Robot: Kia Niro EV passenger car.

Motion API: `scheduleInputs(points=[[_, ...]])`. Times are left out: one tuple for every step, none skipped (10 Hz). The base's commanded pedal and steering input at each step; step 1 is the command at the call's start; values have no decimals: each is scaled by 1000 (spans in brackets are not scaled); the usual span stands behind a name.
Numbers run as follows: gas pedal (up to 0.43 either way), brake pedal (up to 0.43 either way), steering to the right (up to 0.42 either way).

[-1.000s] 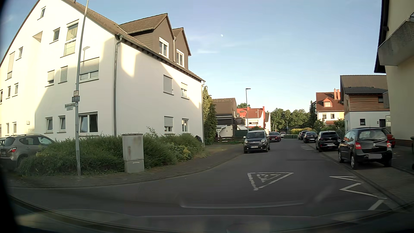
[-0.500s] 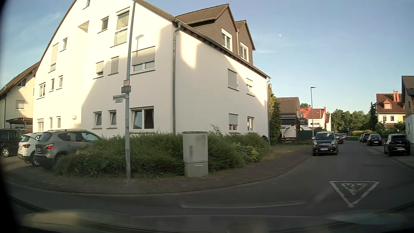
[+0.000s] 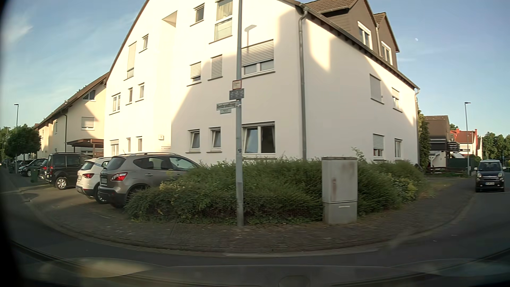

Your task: Follow the waypoints while adhering to traffic rules and regulations

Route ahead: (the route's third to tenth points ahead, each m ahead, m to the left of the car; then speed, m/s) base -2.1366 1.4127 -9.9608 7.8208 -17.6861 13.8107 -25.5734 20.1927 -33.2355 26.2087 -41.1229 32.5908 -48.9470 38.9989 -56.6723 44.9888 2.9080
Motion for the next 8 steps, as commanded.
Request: scheduleInputs(points=[[0,30,-745],[0,30,-760],[0,30,-772],[0,30,-779],[0,30,-782],[0,30,-783],[0,30,-783],[0,37,-782]])
